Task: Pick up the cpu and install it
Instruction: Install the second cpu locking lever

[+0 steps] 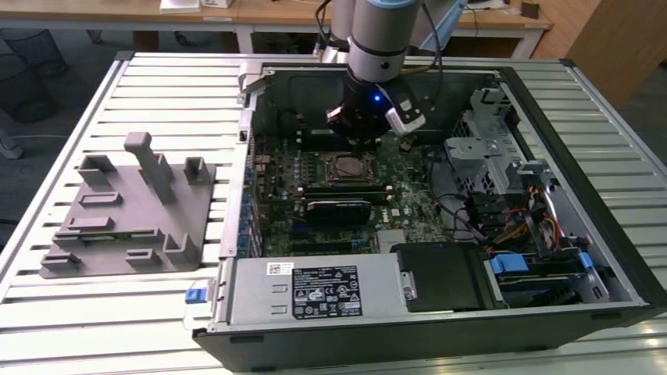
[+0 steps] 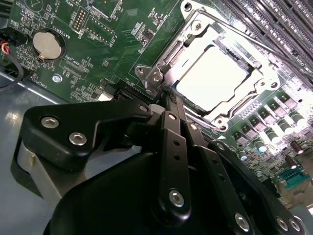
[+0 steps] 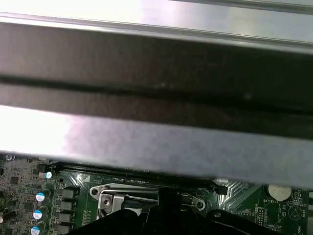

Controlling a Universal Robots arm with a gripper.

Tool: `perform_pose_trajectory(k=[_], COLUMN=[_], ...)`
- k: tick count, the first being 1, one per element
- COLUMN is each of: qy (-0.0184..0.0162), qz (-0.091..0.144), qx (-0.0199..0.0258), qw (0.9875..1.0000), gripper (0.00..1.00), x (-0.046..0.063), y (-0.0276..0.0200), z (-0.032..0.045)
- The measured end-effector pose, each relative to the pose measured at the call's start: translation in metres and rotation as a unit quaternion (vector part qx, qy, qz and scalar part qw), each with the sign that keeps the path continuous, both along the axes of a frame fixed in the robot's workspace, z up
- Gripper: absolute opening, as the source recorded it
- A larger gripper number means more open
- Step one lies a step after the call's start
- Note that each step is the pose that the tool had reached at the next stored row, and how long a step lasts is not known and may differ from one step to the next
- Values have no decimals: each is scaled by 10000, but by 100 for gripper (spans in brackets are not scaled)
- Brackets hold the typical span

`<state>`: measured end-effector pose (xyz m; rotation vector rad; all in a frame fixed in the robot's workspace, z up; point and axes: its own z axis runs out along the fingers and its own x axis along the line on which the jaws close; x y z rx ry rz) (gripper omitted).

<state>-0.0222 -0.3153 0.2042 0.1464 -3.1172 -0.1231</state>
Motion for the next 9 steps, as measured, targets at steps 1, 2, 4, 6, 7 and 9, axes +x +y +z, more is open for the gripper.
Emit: perform_pose_trajectory(k=[1,2,4,6,7,9], qy=[0,0,0,0,0,0], qz=[0,0,0,0,0,0], qx=[0,0,0,0,0,3], qw=[10000,10000,10000,10000,10000,10000], gripper=[11,11,11,11,11,11], x=[1,2,5,5,5,5], y=[-5,-11,-28,-43,-49,-59], z=[0,0,0,0,0,5])
